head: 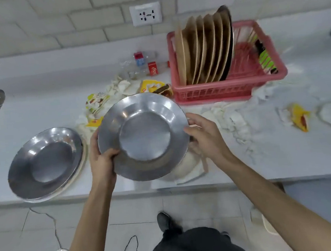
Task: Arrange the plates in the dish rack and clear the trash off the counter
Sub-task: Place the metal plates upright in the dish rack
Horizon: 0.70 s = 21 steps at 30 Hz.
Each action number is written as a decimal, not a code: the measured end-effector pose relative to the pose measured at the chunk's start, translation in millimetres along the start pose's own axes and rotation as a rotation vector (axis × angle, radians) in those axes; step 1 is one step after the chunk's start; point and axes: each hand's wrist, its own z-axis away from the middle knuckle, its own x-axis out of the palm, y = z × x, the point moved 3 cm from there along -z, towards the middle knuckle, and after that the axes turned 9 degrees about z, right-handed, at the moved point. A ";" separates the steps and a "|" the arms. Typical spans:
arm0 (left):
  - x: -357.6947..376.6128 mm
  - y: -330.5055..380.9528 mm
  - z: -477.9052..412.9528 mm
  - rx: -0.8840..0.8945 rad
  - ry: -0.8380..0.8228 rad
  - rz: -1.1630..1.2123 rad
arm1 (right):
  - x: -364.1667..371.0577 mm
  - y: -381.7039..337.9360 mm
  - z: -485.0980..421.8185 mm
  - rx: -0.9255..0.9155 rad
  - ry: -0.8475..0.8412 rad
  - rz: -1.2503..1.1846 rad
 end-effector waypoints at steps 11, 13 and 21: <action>148.9 -85.0 107.3 -0.110 -0.084 0.017 | -155.6 6.4 47.0 -0.123 0.032 0.143; 167.7 -90.4 119.2 -0.124 -0.110 0.001 | -175.9 -2.1 46.5 -0.133 0.049 0.252; 243.0 -112.4 124.7 -0.303 -0.497 -0.211 | -259.4 -81.6 11.2 -0.195 0.257 0.740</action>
